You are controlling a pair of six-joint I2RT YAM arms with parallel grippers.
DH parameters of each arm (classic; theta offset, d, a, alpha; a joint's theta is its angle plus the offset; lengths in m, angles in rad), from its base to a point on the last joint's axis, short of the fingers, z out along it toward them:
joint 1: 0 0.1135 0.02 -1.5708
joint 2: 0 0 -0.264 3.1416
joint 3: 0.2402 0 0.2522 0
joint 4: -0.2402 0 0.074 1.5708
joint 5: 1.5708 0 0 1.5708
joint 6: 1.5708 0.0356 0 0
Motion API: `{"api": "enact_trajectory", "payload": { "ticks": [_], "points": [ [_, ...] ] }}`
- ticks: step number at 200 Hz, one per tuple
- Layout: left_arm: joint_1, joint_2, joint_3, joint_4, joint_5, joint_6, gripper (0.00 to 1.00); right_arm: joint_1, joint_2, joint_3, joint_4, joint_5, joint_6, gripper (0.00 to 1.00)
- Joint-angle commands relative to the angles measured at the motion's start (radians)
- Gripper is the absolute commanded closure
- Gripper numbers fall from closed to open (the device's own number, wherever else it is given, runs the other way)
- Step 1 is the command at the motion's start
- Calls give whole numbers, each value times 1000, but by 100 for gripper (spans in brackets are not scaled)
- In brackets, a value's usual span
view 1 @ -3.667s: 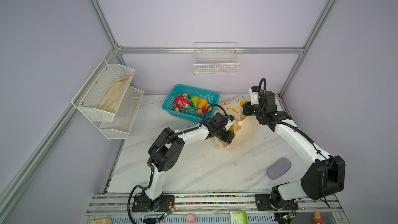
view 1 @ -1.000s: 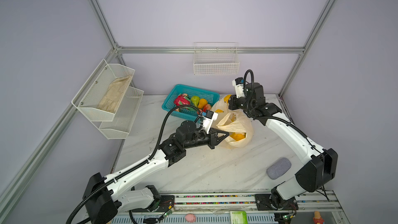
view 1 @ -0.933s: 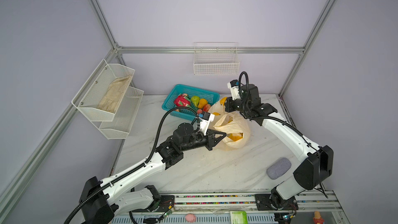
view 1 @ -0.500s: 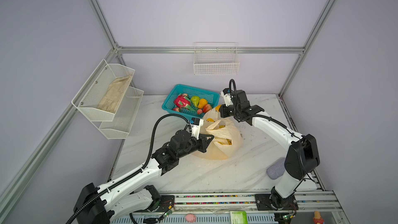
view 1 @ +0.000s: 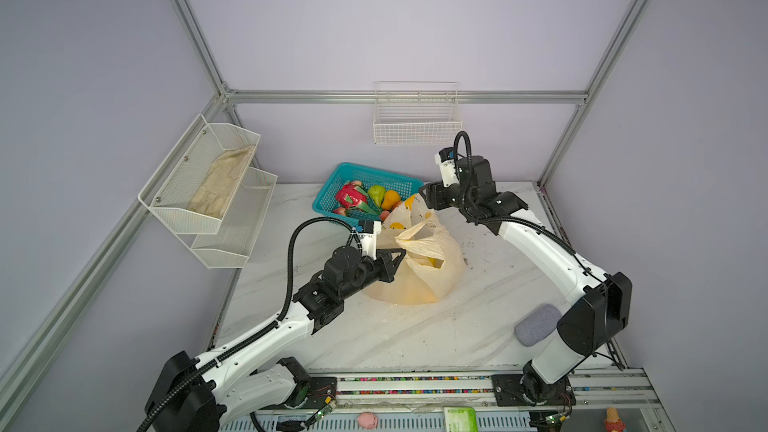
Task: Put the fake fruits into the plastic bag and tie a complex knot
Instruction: 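Regrasp the other bag handle with the right gripper while the left gripper holds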
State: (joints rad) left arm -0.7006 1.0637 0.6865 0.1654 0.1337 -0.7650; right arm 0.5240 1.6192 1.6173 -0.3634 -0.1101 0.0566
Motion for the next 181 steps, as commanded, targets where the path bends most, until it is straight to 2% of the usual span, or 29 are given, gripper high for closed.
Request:
{"api": "enact_trajectory", "payload": {
  "ticks": [1,58,89,123,181],
  "points": [
    [19,-13,-53,63,-3,-14,100,13,-84,5,-36,27,-49,26],
    [38,-7,-40,45,18,-5,100,162,-326,-167,-77,-100,-105,24],
    [39,-3,-35,33,16,-5,100,277,-397,-186,-176,-56,-128,29],
    [38,1,-31,33,21,-12,100,322,-361,-164,-254,-2,-160,34],
    [38,-2,-28,19,25,-16,100,332,-213,-142,-230,38,-225,39]
  ]
}}
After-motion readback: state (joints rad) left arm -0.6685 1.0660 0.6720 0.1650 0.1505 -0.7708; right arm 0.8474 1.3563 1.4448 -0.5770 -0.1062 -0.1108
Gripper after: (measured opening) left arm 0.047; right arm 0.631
